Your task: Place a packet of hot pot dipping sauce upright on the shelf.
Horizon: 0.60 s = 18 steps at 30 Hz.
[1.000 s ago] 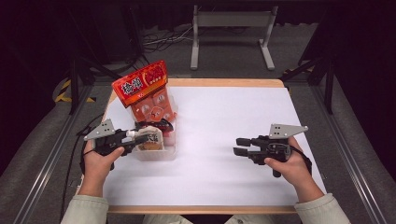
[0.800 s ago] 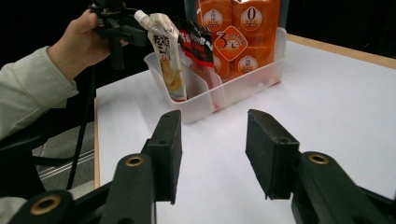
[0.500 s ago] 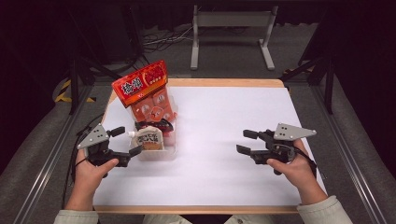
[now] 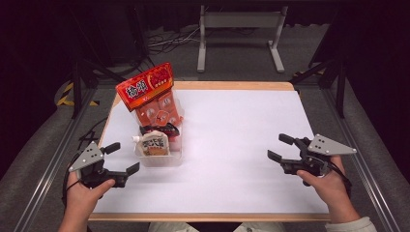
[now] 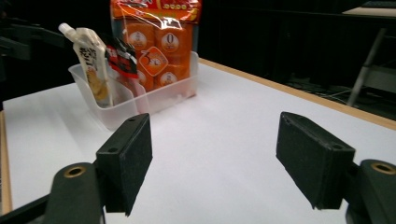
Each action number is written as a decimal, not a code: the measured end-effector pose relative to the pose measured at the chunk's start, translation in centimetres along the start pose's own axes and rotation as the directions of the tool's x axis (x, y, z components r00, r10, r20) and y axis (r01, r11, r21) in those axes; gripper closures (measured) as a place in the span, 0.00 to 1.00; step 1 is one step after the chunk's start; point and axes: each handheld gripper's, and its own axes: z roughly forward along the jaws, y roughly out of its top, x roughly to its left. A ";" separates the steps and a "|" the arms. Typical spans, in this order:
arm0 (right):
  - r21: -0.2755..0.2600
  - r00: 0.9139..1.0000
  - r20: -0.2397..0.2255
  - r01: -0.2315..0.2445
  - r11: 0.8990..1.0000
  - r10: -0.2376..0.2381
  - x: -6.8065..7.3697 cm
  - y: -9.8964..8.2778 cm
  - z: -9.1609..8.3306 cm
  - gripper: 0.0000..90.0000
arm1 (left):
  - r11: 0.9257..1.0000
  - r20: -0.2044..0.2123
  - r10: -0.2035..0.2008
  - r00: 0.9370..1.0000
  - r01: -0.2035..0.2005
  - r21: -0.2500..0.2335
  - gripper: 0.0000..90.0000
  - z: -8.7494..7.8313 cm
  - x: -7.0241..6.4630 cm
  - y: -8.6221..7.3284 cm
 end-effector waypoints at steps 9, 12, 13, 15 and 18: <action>0.010 0.997 0.075 -0.037 0.999 0.036 -1.0 -2.8 -2.0 0.30 | 0.999 -0.043 -0.040 0.998 0.040 0.004 0.02 0.6 0.1 -2.8; 0.019 0.995 0.082 -0.058 0.998 0.056 -1.3 -3.9 -2.3 0.30 | 0.999 -0.048 -0.038 0.998 0.038 -0.007 0.02 0.6 0.2 -3.5; 0.018 0.994 0.089 -0.057 0.998 0.055 -1.4 -4.4 -2.3 0.30 | 0.999 -0.048 -0.038 0.998 0.038 -0.007 0.03 0.6 0.2 -3.5; 0.019 0.994 0.095 -0.060 0.998 0.058 -1.4 -4.8 -2.4 0.30 | 0.999 -0.053 -0.026 0.998 0.024 -0.024 0.03 0.6 0.4 -4.0; 0.013 0.993 0.099 -0.070 0.997 0.068 -1.5 -5.8 -2.3 0.30 | 0.999 -0.057 -0.039 0.998 0.037 -0.031 0.03 0.6 0.9 -4.8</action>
